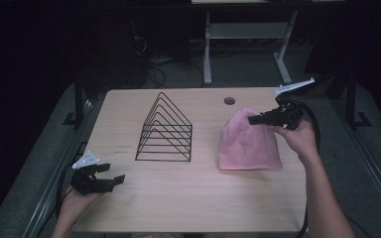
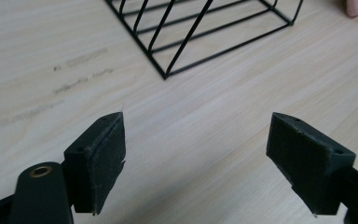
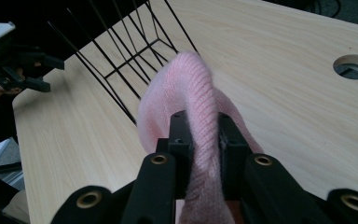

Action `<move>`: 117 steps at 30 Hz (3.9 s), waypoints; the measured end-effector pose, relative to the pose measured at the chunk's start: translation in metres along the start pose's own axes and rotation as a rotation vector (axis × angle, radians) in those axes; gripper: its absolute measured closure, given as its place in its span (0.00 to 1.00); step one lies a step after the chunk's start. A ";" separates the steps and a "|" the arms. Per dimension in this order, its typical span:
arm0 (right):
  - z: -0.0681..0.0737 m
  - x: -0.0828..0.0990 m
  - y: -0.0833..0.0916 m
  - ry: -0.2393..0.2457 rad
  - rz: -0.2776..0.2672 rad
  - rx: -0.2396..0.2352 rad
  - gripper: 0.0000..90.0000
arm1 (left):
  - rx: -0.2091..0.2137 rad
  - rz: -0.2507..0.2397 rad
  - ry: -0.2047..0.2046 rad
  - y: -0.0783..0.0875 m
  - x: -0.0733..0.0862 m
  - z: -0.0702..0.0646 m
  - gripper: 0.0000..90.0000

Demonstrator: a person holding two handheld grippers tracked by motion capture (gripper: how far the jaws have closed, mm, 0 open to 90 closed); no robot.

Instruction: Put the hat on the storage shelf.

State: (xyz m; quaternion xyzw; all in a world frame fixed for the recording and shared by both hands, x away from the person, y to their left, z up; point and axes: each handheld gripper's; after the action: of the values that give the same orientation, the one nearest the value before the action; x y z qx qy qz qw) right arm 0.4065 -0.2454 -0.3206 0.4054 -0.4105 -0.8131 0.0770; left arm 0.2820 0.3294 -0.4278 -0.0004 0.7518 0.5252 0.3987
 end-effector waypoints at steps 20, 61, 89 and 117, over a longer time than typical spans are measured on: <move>0.025 -0.020 0.033 0.068 -0.036 0.039 0.88 | 0.120 -0.038 -0.136 0.030 -0.042 -0.011 0.27; 0.094 -0.092 0.080 0.249 -0.113 0.005 0.88 | 0.231 -0.036 -0.397 0.048 -0.160 -0.068 0.26; 0.161 -0.173 0.038 0.421 -0.100 -0.089 0.88 | 0.269 -0.028 -0.378 0.055 -0.170 -0.053 0.29; 0.180 -0.203 0.006 0.457 -0.121 -0.138 0.88 | 0.392 -0.046 -0.286 0.040 -0.168 -0.020 0.90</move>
State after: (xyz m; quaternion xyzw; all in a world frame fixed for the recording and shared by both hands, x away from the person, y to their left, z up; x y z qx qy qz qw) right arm 0.4089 -0.0471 -0.1347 0.5962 -0.3009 -0.7297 0.1468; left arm 0.3681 0.2615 -0.2928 0.1343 0.7751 0.3547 0.5053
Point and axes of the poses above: each handheld gripper's, and its own axes: y roughly backward along the jaws, x roughly out of its underside, z roughly to its left, and after that the axes turned 12 degrees about z, right-handed
